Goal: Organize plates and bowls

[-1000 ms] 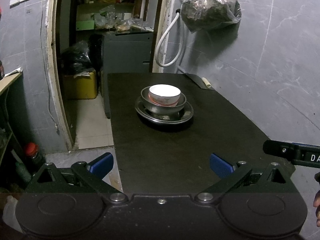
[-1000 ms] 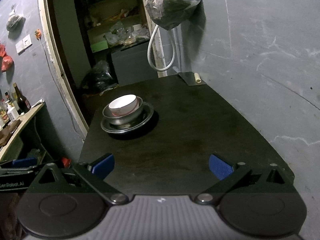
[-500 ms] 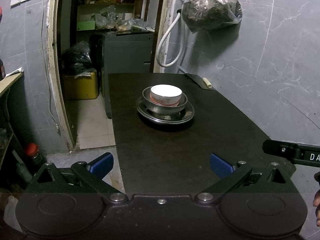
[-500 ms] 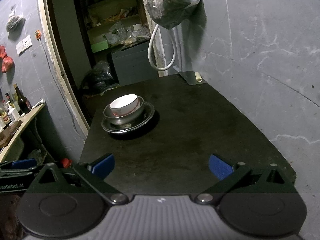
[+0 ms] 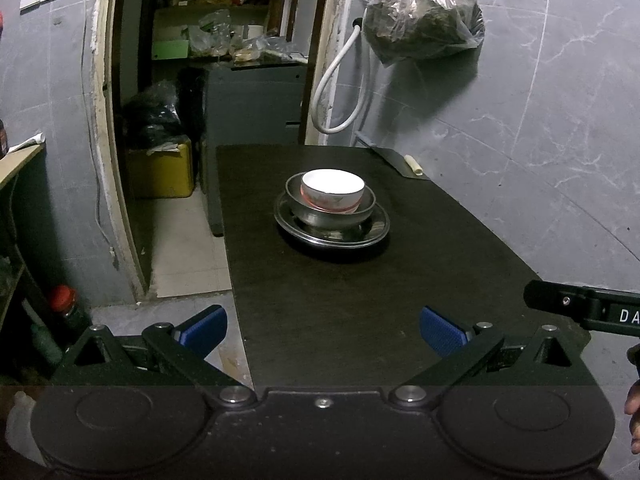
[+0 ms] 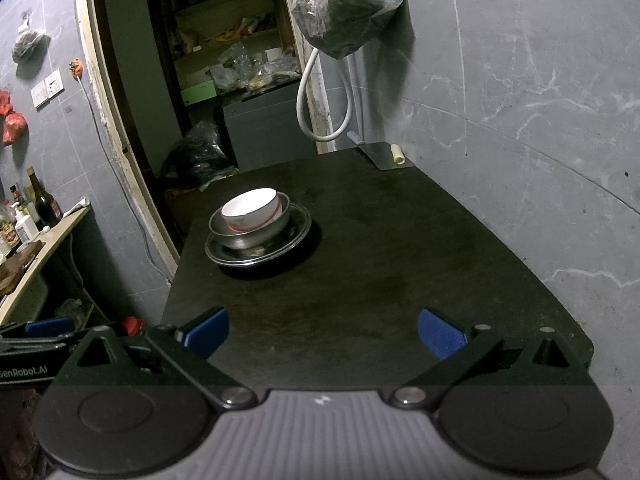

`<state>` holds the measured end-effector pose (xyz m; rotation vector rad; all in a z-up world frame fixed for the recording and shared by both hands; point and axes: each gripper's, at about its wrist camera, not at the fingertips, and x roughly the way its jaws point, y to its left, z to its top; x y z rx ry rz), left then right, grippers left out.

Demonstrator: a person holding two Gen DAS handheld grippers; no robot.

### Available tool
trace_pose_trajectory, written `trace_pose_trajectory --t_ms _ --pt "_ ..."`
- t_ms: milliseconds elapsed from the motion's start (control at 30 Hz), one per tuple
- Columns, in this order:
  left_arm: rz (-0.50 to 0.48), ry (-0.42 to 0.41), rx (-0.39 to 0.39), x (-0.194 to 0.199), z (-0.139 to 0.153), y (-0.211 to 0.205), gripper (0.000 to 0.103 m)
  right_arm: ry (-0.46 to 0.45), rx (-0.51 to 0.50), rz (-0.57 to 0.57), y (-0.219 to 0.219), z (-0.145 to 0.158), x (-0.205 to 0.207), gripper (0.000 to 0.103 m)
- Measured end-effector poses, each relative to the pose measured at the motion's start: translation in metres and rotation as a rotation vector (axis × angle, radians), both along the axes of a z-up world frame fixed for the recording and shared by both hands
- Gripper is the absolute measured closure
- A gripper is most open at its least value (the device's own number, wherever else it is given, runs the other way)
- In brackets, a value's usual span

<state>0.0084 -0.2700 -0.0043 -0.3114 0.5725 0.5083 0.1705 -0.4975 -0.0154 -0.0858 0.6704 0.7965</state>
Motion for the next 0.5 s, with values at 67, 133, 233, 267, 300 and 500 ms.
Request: trace_pose_trajectory --t_ms 67,133,233,267,300,500 --pt "0.002 0.001 -0.001 0.0005 0.0000 -0.0006 0.001 0.000 0.000 0.000 -0.0004 0.0001 0.0004 0.000" --pt "0.000 0.000 -0.003 0.0007 0.0000 0.0004 0.001 0.001 0.000 0.000 -0.0004 0.0001 0.0006 0.000" --pt "-0.002 0.004 -0.008 0.0019 -0.0005 0.0002 0.001 0.001 0.000 0.000 -0.0005 0.0001 0.0006 0.000" --pt "-0.004 0.004 -0.010 0.0024 -0.0008 0.0005 0.001 0.003 -0.001 0.000 0.0004 -0.0004 0.0001 0.000" --pt "-0.009 0.001 -0.013 0.0026 -0.0010 0.0005 0.001 0.004 -0.001 0.000 0.0008 -0.0008 -0.0004 0.000" --pt "-0.001 0.013 0.022 0.0070 -0.0021 -0.0035 0.001 0.005 -0.005 -0.002 0.0015 -0.0015 -0.0015 0.000"
